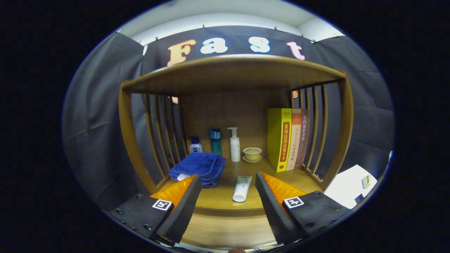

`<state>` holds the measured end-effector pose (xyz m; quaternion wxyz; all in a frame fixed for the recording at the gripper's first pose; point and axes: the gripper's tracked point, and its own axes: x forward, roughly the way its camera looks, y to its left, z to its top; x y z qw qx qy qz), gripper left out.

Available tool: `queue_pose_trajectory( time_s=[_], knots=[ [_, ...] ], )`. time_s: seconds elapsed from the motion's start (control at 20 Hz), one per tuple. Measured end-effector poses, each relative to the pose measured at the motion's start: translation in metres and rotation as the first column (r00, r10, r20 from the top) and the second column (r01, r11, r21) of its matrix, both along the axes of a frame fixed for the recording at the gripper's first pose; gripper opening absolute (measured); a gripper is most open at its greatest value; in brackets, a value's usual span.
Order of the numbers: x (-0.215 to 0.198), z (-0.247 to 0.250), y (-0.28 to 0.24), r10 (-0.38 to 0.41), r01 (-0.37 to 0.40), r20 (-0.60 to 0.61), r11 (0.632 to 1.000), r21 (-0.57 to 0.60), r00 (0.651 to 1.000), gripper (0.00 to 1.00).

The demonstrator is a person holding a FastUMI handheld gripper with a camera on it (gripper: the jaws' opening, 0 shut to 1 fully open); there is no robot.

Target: Pull open the drawer, take out the items inside it, and place them on the countertop above the cabinet.

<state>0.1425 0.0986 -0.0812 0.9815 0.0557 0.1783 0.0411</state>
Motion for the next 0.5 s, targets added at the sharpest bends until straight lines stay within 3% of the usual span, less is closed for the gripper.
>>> queue_pose_trajectory(
  time_s=[0.25, 0.35, 0.5],
  knots=[
    [-0.043, 0.027, -0.022, -0.079, 0.070, 0.179, 0.996, 0.059, 0.981, 0.99],
    [-0.062, 0.026, -0.017, -0.056, 0.044, 0.224, 0.997, 0.059, 0.973, 0.99],
    [-0.102, 0.004, -0.003, -0.018, 0.002, 0.187, 0.996, 0.084, 0.982, 0.98]
  ],
)
